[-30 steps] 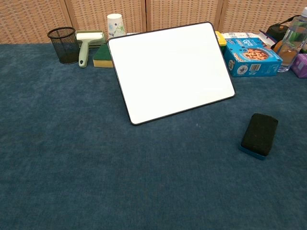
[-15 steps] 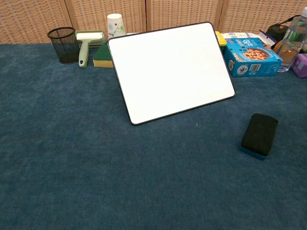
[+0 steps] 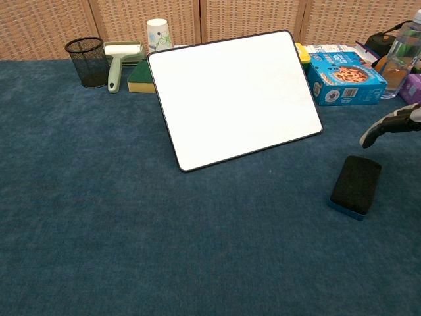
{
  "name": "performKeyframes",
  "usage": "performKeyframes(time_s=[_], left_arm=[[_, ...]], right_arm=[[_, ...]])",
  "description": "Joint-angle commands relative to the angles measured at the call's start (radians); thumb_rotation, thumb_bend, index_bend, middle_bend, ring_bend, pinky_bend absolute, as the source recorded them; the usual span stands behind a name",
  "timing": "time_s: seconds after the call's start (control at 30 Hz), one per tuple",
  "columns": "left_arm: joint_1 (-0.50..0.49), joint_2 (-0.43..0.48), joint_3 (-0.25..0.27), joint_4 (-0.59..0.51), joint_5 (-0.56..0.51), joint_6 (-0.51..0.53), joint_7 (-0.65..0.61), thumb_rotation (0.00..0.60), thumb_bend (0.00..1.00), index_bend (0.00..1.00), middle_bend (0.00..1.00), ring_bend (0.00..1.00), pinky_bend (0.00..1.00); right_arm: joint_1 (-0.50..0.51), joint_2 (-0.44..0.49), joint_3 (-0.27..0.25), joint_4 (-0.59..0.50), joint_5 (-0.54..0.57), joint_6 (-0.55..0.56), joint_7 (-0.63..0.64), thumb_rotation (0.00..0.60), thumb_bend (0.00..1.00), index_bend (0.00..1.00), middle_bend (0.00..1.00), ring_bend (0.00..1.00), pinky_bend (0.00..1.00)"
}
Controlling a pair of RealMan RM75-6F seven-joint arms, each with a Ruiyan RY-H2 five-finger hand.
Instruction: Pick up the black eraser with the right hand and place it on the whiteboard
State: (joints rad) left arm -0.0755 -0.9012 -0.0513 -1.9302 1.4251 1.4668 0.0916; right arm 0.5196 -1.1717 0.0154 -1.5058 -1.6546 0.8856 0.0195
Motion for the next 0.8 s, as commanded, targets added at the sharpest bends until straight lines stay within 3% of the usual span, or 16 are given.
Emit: performKeyframes(time_s=[0.03, 0.43, 0.8], left_arm=[[0.0, 0.001, 0.001, 0.001, 0.002, 0.0, -0.003, 0.6, 0.11, 0.0, 0.0, 0.0, 0.03], [0.004, 0.012, 0.003, 0.008, 0.011, 0.003, -0.04, 0.6, 0.11, 0.0, 0.0, 0.0, 0.03], [0.007, 0.02, 0.004, 0.017, 0.018, 0.007, -0.066, 0.6, 0.1, 0.0, 0.0, 0.0, 0.03]], right_arm=[[0.018, -0.013, 0.001, -0.008, 0.001, -0.018, -0.013, 0.6, 0.0, 0.2, 0.18, 0.14, 0.1], [0.076, -0.123, -0.019, 0.034, -0.022, -0.038, -0.07, 0.6, 0.01, 0.24, 0.2, 0.15, 0.14], [0.065, -0.187, -0.051, 0.132, -0.073, 0.083, -0.036, 0.6, 0.12, 0.41, 0.32, 0.26, 0.29]])
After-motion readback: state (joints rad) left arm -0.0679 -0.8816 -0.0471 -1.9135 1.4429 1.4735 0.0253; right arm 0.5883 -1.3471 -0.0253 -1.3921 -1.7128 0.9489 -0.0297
